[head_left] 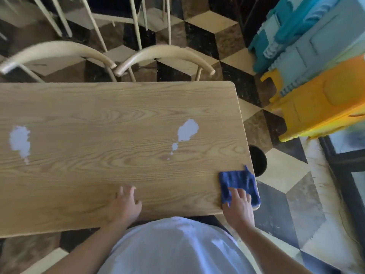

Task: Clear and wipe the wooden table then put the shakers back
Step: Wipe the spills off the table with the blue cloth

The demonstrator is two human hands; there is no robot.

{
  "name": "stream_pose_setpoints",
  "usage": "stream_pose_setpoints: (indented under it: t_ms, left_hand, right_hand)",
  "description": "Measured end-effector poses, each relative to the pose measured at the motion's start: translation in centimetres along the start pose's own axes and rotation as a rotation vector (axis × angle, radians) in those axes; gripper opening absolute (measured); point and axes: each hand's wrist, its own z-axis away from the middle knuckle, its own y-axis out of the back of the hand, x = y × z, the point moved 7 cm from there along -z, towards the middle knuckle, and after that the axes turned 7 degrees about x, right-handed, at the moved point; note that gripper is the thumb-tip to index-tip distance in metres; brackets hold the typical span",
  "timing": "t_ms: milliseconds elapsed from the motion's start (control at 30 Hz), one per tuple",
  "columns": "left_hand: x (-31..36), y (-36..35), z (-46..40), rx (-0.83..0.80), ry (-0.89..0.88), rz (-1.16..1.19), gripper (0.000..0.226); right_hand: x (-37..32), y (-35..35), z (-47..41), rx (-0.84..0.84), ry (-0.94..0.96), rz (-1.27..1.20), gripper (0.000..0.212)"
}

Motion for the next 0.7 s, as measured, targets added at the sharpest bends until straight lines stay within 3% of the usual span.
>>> stream_pose_setpoints:
  t_ms: [200, 300, 467, 700]
  left_hand:
    - [4.4, -1.3, 2.3, 0.068, 0.092, 0.05, 0.057]
    - [7.2, -1.6, 2.3, 0.168, 0.089, 0.082, 0.058]
    - [10.0, -1.1, -1.0, 0.316, 0.1, 0.106, 0.057]
    - [9.7, 2.3, -10.0, 0.571, 0.166, 0.179, 0.058]
  right_hand:
    - [3.6, 0.1, -6.3, -0.027, 0.146, 0.117, 0.067]
    - [4.7, -2.4, -6.7, -0.006, 0.28, 0.22, 0.06]
    - [4.7, -4.3, -7.4, 0.072, 0.314, 0.188, 0.061]
    - [-1.6, -2.9, -14.9, 0.111, 0.349, 0.189, 0.061]
